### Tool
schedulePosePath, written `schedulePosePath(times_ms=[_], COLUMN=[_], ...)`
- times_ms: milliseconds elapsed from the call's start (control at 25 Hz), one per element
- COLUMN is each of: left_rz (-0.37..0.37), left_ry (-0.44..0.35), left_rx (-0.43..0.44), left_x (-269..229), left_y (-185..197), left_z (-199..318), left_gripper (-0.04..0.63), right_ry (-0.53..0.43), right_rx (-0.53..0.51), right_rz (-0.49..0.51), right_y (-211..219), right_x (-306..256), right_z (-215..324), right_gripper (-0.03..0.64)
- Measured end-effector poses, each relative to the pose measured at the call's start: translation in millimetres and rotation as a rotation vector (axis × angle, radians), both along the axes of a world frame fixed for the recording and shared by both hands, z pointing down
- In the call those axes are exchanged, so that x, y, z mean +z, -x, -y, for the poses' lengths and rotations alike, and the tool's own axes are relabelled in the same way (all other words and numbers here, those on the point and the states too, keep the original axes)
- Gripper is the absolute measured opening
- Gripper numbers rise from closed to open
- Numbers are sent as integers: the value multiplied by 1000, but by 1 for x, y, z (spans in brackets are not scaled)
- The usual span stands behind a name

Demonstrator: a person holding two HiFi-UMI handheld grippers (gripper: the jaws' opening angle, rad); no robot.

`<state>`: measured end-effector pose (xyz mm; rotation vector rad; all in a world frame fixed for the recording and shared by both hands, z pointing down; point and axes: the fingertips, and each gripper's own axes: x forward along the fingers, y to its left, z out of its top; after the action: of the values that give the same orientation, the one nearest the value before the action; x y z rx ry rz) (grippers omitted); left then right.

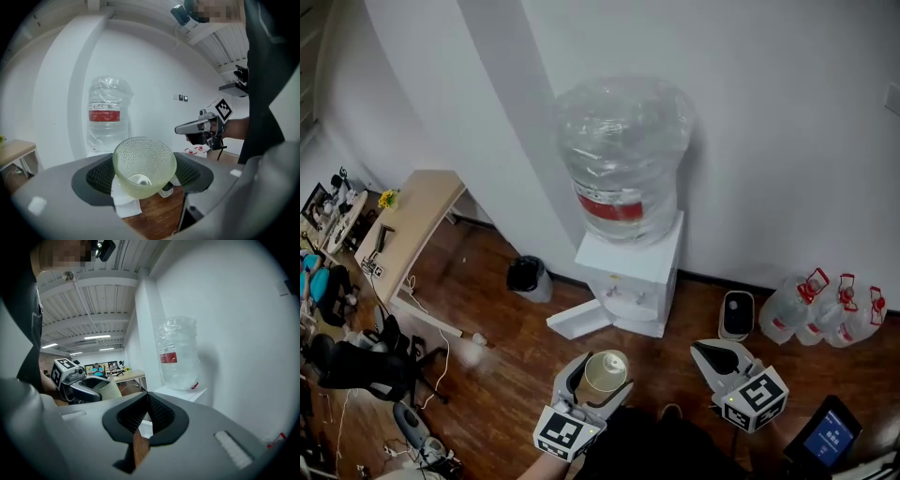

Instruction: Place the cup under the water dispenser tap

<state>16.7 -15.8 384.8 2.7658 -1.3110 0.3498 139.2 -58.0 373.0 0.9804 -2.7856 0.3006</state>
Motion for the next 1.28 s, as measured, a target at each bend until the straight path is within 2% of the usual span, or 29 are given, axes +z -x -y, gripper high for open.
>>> schedulePosePath(times_ms=[280,600,760,1000,1160,1280], left_rz=[-10,22,-15,-29,-19,5], left_ry=[44,43,109,189,201,198], left_rx=[54,76,76,68,47,19], left_x=[18,38,68,105,143,183], left_y=[16,50,62,61,52,43], left_z=[44,91,106,124,147,161], left_gripper=[276,276,276,276,276,276], right_ry=[24,-12,20,69,93,74], right_rx=[64,139,138,140,100,74], right_rz=[-14,4,6,-13,-25,-66], right_y=[16,43,54,48,41,34], right_x=[4,-5,0,14,29,40], right_z=[43,88,102,120,137,150], right_gripper=[2,2,2,3,2,3])
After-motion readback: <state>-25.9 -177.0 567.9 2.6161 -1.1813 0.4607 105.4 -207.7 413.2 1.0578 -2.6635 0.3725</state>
